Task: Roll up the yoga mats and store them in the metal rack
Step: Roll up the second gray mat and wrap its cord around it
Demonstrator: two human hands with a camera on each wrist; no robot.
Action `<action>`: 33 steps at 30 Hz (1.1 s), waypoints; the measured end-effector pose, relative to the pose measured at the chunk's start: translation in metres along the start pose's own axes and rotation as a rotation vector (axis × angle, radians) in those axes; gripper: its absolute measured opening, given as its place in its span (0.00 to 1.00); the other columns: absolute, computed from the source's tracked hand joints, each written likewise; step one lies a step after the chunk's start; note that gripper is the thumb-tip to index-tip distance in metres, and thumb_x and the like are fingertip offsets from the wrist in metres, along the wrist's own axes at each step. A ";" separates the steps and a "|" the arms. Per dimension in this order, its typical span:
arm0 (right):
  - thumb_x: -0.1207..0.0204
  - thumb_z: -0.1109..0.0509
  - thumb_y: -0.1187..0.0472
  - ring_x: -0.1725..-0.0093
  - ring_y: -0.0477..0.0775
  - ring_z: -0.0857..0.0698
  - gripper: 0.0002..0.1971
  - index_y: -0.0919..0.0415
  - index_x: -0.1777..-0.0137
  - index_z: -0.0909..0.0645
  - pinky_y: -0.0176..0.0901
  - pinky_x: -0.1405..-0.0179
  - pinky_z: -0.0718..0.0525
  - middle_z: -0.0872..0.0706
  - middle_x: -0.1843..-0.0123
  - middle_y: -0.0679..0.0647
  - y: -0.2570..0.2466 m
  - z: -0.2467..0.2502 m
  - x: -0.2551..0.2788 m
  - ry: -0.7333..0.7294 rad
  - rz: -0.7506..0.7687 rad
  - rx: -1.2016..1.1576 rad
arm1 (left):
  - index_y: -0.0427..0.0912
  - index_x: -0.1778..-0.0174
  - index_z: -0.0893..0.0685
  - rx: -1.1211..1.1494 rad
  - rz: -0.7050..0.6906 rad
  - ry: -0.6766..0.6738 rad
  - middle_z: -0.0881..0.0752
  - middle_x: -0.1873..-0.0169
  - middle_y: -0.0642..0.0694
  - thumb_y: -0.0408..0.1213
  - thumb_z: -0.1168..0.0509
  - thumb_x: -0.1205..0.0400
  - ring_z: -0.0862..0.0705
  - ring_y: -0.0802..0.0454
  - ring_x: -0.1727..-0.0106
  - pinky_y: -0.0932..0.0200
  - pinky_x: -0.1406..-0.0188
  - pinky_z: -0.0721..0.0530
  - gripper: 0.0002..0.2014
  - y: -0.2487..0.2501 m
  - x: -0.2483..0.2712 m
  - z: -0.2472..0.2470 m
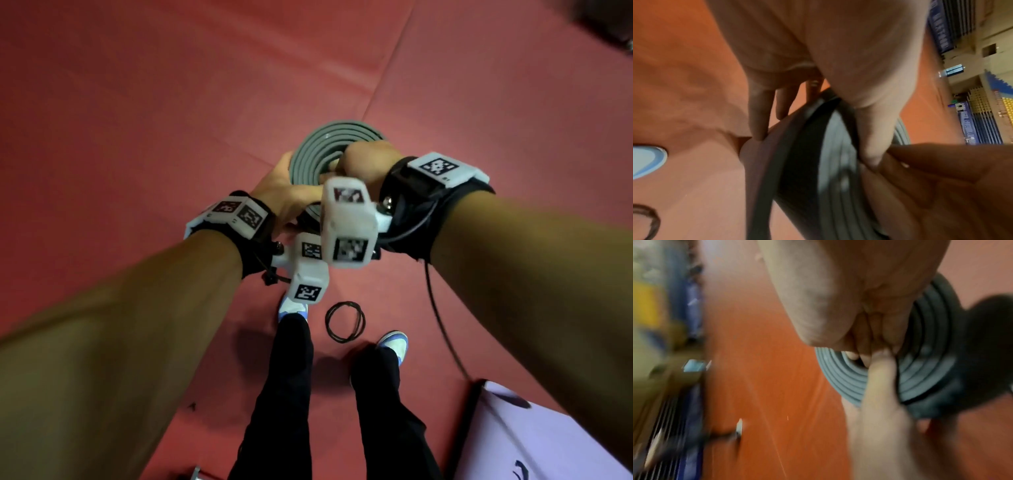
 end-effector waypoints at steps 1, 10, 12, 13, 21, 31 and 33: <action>0.19 0.35 0.62 0.57 0.59 0.18 0.08 0.60 0.61 0.24 0.38 0.67 0.19 0.20 0.65 0.54 -0.003 0.003 0.004 0.045 0.020 -0.063 | 0.53 0.36 0.23 -0.075 -0.043 0.016 0.11 0.51 0.49 0.37 0.25 0.39 0.10 0.54 0.52 0.54 0.53 0.11 0.33 -0.001 -0.007 0.001; 0.28 0.28 0.44 0.42 0.70 0.18 0.32 0.51 0.26 0.35 0.58 0.53 0.19 0.23 0.35 0.61 0.005 0.011 0.007 0.117 0.166 0.625 | 0.47 0.33 0.26 -0.680 -0.093 -0.034 0.19 0.56 0.48 0.32 0.28 0.25 0.19 0.50 0.60 0.62 0.72 0.27 0.25 0.020 -0.024 -0.014; 0.23 0.33 0.45 0.45 0.69 0.16 0.25 0.58 0.32 0.31 0.52 0.59 0.22 0.18 0.41 0.62 0.010 0.006 0.007 0.176 0.170 0.633 | 0.47 0.29 0.30 -0.732 -0.112 0.017 0.18 0.52 0.47 0.38 0.28 0.24 0.18 0.47 0.53 0.60 0.64 0.24 0.28 0.017 -0.023 -0.014; 0.22 0.34 0.45 0.45 0.70 0.15 0.25 0.60 0.33 0.29 0.50 0.59 0.24 0.17 0.41 0.63 0.015 0.009 0.009 0.201 0.135 0.577 | 0.47 0.28 0.31 -0.725 -0.115 0.062 0.18 0.50 0.48 0.42 0.28 0.24 0.17 0.46 0.51 0.59 0.59 0.24 0.29 0.015 -0.023 -0.011; 0.24 0.30 0.50 0.41 0.62 0.14 0.15 0.61 0.46 0.23 0.52 0.42 0.14 0.15 0.38 0.60 0.081 -0.008 0.015 0.137 -0.235 -0.197 | 0.46 0.31 0.28 -0.910 -0.153 0.102 0.17 0.47 0.42 0.36 0.28 0.22 0.18 0.42 0.53 0.53 0.60 0.22 0.25 0.038 -0.035 -0.015; 0.24 0.33 0.55 0.59 0.65 0.24 0.15 0.52 0.40 0.32 0.50 0.60 0.26 0.25 0.60 0.57 0.107 -0.007 0.039 0.227 -0.074 0.128 | 0.54 0.32 0.29 -1.154 -0.365 -0.088 0.18 0.54 0.45 0.40 0.29 0.25 0.17 0.41 0.55 0.51 0.58 0.16 0.26 0.019 0.001 -0.092; 0.25 0.33 0.56 0.60 0.63 0.25 0.15 0.52 0.40 0.31 0.48 0.60 0.27 0.23 0.59 0.57 0.132 -0.006 0.051 0.255 -0.107 0.041 | 0.53 0.31 0.30 -1.126 -0.362 -0.163 0.16 0.50 0.45 0.38 0.26 0.28 0.16 0.42 0.52 0.48 0.53 0.13 0.30 0.008 0.009 -0.119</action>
Point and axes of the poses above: each hand's wrist, its own x-axis away from the middle knuckle, its own z-axis out of the back of the hand, y = z × x, the point moved 9 cm from there along -x, towards the middle knuckle
